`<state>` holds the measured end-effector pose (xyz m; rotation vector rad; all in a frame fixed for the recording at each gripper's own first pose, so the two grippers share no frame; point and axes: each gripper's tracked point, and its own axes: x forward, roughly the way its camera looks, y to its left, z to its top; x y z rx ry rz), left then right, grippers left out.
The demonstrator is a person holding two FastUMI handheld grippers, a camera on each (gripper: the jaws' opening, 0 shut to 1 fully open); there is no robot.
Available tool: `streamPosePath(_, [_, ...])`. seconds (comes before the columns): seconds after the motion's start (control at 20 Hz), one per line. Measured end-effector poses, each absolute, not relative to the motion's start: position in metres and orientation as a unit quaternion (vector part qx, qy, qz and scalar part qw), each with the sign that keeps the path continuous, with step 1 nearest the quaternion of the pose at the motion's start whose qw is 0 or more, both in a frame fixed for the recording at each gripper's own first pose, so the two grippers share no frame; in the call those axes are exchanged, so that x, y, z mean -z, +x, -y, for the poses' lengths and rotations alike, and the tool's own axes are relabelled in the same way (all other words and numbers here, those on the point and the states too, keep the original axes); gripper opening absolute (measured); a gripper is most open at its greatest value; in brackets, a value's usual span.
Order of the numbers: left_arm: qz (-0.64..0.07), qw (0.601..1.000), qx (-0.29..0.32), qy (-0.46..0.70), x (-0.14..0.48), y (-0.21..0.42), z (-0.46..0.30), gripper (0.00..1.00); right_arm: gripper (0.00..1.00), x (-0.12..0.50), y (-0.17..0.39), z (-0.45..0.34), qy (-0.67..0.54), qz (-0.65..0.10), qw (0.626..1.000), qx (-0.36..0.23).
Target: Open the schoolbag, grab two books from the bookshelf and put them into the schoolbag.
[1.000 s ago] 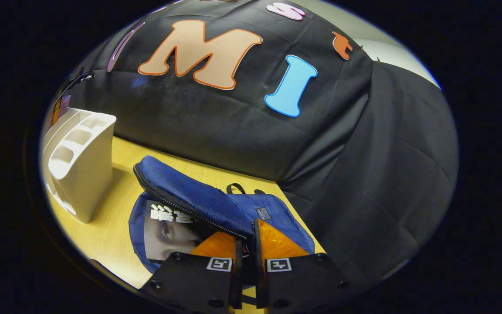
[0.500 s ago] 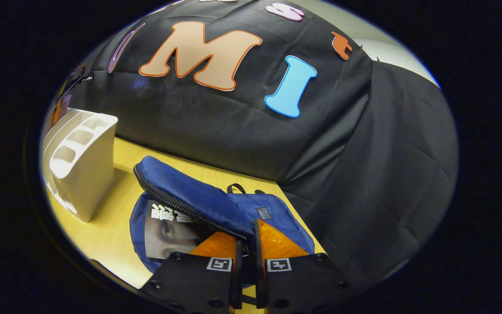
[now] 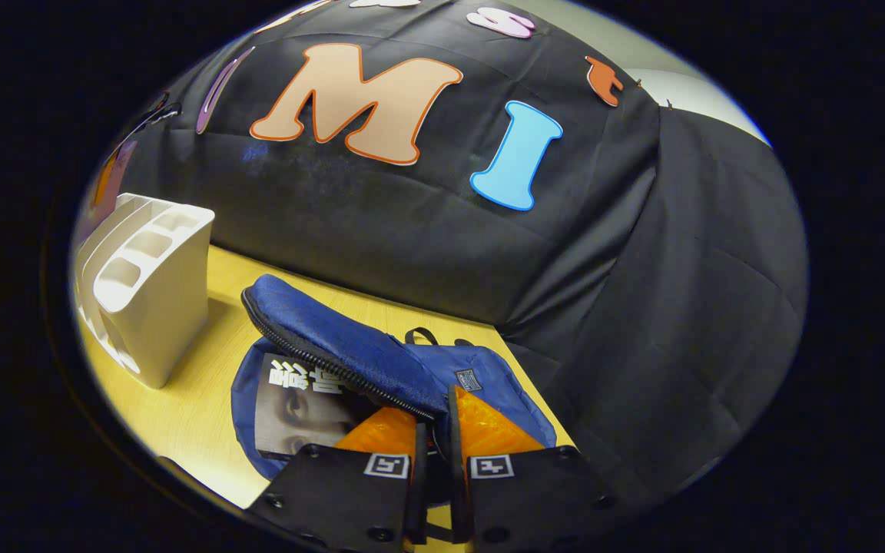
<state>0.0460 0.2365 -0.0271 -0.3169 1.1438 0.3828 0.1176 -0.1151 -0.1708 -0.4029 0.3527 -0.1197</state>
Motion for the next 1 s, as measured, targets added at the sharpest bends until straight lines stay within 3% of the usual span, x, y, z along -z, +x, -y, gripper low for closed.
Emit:
streamPosePath(0.15, [-0.525,0.818,-0.186,-0.144,0.001,0.031,-0.226,0.45,0.17,0.170,0.119,0.115,-0.198,-0.174,0.964,0.046])
streamPosePath(0.35, [-0.504,0.829,-0.192,-0.148,-0.031,0.011,-0.208,0.45,0.12,0.170,0.121,0.116,-0.195,-0.171,0.965,0.031])
streamPosePath(0.45, [-0.495,0.832,-0.188,-0.164,-0.039,-0.001,-0.194,0.45,0.15,0.169,0.121,0.118,-0.192,-0.169,0.966,0.025])
streamPosePath(1.0, [-0.402,0.867,-0.072,-0.286,-0.073,-0.002,-0.048,0.44,0.14,0.163,0.119,0.127,-0.175,-0.161,0.971,0.002])
